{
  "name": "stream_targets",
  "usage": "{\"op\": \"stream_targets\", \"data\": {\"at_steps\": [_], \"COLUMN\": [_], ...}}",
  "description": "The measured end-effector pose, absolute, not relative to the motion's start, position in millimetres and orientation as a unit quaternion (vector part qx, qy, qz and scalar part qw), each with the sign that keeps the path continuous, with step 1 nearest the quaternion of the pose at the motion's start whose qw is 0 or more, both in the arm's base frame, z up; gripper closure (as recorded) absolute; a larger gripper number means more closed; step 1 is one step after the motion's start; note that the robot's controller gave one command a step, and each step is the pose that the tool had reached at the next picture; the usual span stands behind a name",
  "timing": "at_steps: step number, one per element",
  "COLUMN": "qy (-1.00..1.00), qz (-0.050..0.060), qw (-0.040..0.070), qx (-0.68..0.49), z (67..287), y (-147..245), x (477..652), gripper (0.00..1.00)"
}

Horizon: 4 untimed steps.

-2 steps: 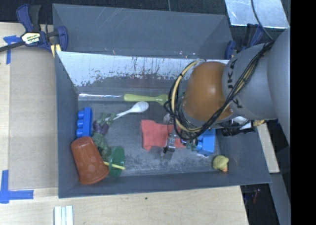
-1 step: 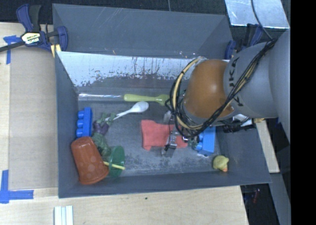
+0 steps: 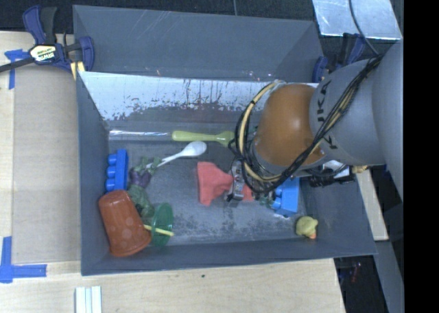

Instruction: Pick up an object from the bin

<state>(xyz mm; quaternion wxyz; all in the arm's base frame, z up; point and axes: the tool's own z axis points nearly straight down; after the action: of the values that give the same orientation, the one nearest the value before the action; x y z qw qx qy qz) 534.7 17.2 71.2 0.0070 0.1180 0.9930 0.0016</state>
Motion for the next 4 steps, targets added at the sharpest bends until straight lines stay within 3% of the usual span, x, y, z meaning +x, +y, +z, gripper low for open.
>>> {"op": "stream_targets", "data": {"at_steps": [1,2,3,4], "qy": [0.993,0.993,0.993,0.993], "qz": [0.002,0.001,0.002,0.002], "qw": [0.007,0.002,0.008,0.01], "qx": [0.118,0.118,0.118,0.118], "z": [71,88,130,144], "y": [17,17,17,17], "x": [534.7,531.3,534.5,535.3], "gripper": [1.0,1.0,1.0,1.0]}}
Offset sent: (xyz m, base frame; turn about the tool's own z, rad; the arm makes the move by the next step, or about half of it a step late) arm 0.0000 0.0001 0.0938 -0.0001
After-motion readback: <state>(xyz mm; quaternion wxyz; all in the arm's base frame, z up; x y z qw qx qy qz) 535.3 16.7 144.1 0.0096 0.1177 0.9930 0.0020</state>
